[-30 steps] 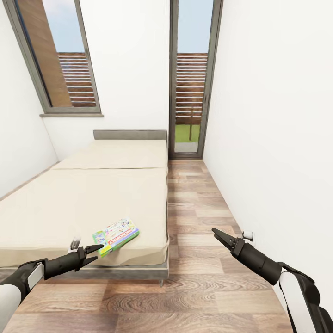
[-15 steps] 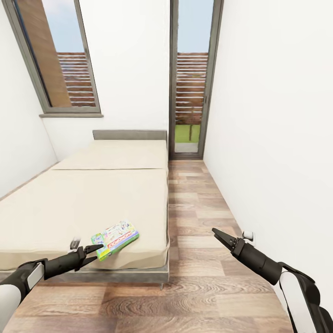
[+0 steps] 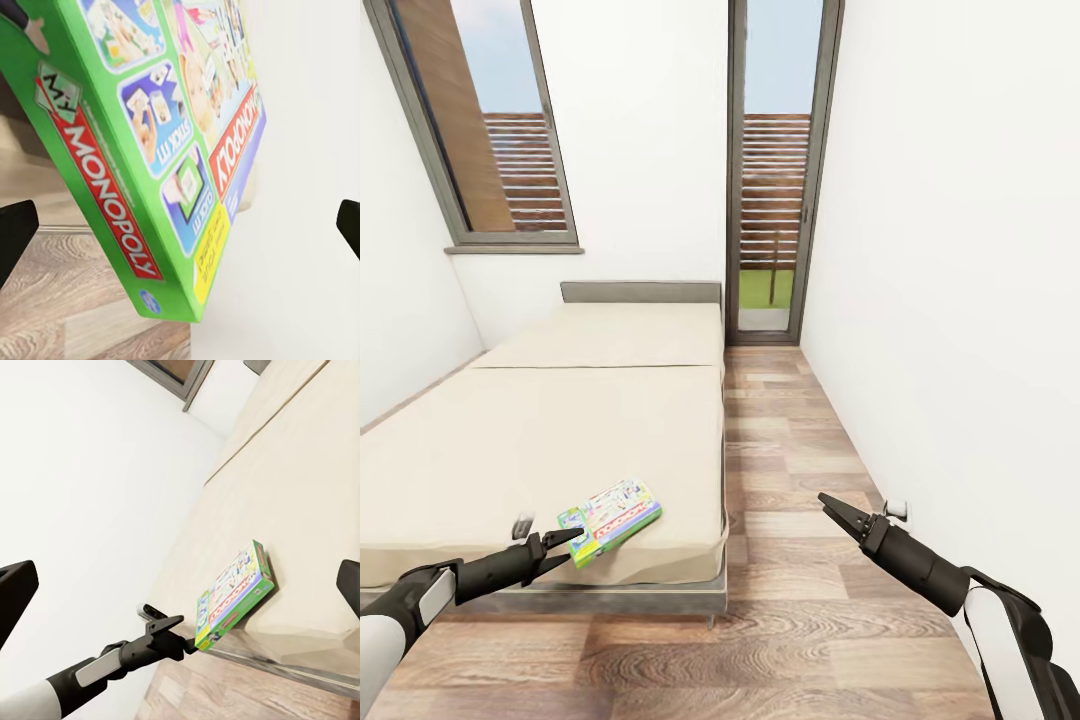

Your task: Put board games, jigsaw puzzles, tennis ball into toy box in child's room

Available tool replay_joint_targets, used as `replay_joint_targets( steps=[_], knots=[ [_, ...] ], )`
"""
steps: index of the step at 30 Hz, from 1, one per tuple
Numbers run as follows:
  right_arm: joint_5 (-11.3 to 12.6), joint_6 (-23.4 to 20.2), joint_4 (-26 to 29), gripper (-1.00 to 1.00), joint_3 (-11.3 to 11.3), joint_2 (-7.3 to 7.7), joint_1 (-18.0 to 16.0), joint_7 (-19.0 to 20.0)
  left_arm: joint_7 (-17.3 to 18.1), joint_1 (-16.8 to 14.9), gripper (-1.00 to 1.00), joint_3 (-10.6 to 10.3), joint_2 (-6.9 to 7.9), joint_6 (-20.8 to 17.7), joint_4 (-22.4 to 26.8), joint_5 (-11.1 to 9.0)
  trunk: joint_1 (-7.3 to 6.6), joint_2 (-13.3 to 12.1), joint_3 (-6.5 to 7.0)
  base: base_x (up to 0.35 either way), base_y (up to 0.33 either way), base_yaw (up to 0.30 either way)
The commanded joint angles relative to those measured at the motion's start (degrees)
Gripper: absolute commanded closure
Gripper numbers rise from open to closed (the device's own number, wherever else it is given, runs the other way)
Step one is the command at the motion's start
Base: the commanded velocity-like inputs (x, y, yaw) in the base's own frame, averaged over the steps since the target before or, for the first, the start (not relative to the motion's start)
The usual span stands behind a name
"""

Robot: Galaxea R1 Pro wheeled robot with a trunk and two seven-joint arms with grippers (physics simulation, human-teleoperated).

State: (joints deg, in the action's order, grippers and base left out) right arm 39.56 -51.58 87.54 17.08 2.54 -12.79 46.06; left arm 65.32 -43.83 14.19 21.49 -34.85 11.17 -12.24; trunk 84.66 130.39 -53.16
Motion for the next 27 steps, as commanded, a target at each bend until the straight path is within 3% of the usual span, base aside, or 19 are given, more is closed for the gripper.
replay_joint_targets(
  steps=[1, 27],
  knots=[
    [-0.01, -0.27, 0.00, -1.00, 0.06, 0.00, -0.04, 0.17, 0.07, -0.03, -1.00, -0.12, 0.01, -0.48, -0.01, -0.33, -0.01, 0.02, -0.05, 0.001, 0.001, 0.000],
    [-0.01, -0.27, 0.00, -1.00, 0.06, -0.06, -0.04, 0.17, 0.07, -0.03, -1.00, -0.13, 0.04, -0.48, -0.01, -0.33, -0.01, 0.02, -0.05, 0.000, -0.032, 0.000]
  ],
)
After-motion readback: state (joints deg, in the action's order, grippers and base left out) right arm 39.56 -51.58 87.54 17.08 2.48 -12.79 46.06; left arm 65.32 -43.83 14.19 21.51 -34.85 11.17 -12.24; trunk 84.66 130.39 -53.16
